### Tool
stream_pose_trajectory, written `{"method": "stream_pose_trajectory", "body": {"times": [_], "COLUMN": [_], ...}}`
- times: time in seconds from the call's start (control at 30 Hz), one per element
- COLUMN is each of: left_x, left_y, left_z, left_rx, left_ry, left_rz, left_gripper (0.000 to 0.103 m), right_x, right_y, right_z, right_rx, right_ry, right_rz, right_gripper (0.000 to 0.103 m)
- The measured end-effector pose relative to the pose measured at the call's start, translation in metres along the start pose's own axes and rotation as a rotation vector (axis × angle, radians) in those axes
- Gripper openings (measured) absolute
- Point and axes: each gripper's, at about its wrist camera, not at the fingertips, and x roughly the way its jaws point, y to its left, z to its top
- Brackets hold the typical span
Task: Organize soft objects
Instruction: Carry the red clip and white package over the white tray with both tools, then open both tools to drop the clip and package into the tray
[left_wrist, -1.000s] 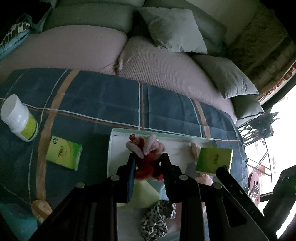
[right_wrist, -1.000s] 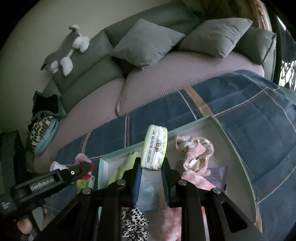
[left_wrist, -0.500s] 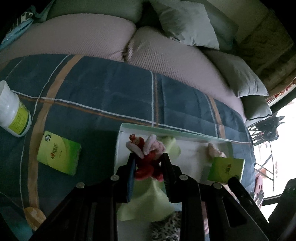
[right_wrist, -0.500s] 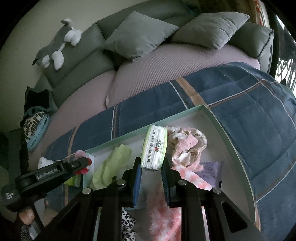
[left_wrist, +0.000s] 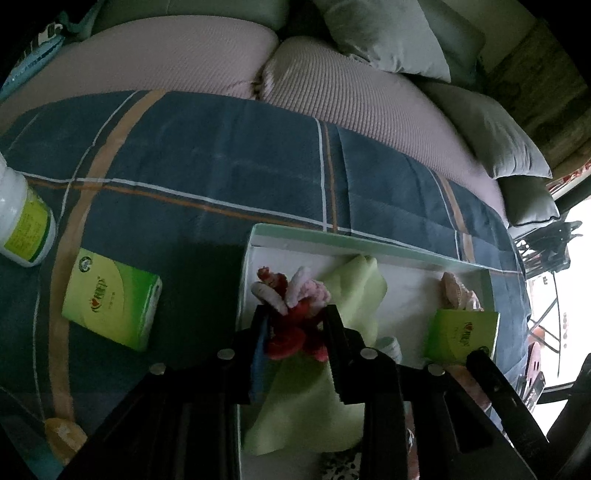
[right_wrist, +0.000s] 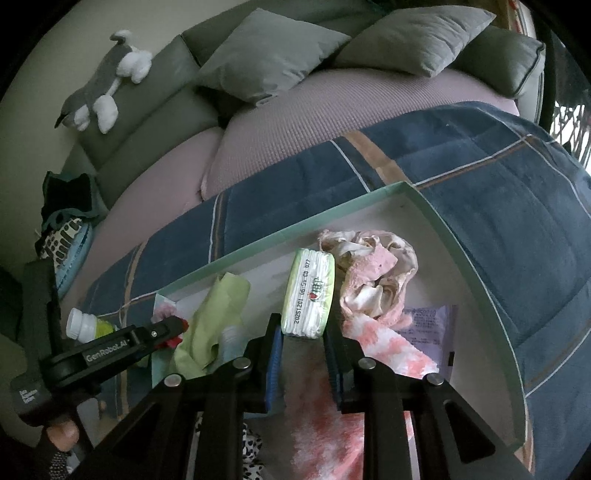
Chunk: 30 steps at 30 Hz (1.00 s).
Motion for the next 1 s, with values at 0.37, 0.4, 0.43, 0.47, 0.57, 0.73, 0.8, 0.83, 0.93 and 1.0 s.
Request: {"method": "stream_pose_trajectory", "body": {"times": [0.37,0.4,0.43,0.47,0.57,0.73,0.8,0.83,0.93,1.0], "left_x": [-0.011,-0.013,-0.013,-0.014,-0.018,-0.025,-0.028,-0.030,-0.034,-0.035], "left_y": [-0.006,-0.007,-0.007,-0.009,-0.011,-0.009,-0.009,-0.009,-0.008,-0.008], "left_z": [-0.003,-0.003,-0.004,-0.004,-0.004,-0.003,-0.003,-0.002,-0.002,-0.001], "left_rx": [0.030,0.034,0.038,0.040,0.052,0.051,0.047,0.045,0.042,0.040], "left_ry": [-0.008,-0.009,-0.010,-0.012,-0.027,-0.044,-0.051,-0.055,-0.072,-0.076], "left_rz": [0.027,0.033,0.037,0.044,0.084,0.108,0.113,0.115,0.122,0.127], "left_gripper": [0.054,0.054,0.055,0.057,0.065,0.066,0.067,0.071,0.078,0.078], "right_x": [-0.002,-0.002,-0.002,-0.002,-0.002,-0.006,-0.011,-0.013,-0.019,-0.021], "right_y": [-0.003,-0.004,-0.006,-0.006,-0.010,-0.010,-0.007,-0.005,0.003,0.007], "right_z": [0.002,0.002,0.002,0.002,0.002,0.002,0.003,0.003,0.003,0.003], "right_rx": [0.012,0.016,0.020,0.026,0.044,0.046,0.029,0.018,-0.019,-0.037], "right_ry": [0.001,0.002,0.003,0.002,0.008,0.002,-0.009,-0.017,-0.041,-0.050], "right_rz": [-0.039,-0.040,-0.041,-0.043,-0.048,-0.063,-0.074,-0.081,-0.105,-0.116], "right_gripper": [0.025,0.025,0.025,0.026,0.028,0.030,0.039,0.047,0.050,0.050]}}
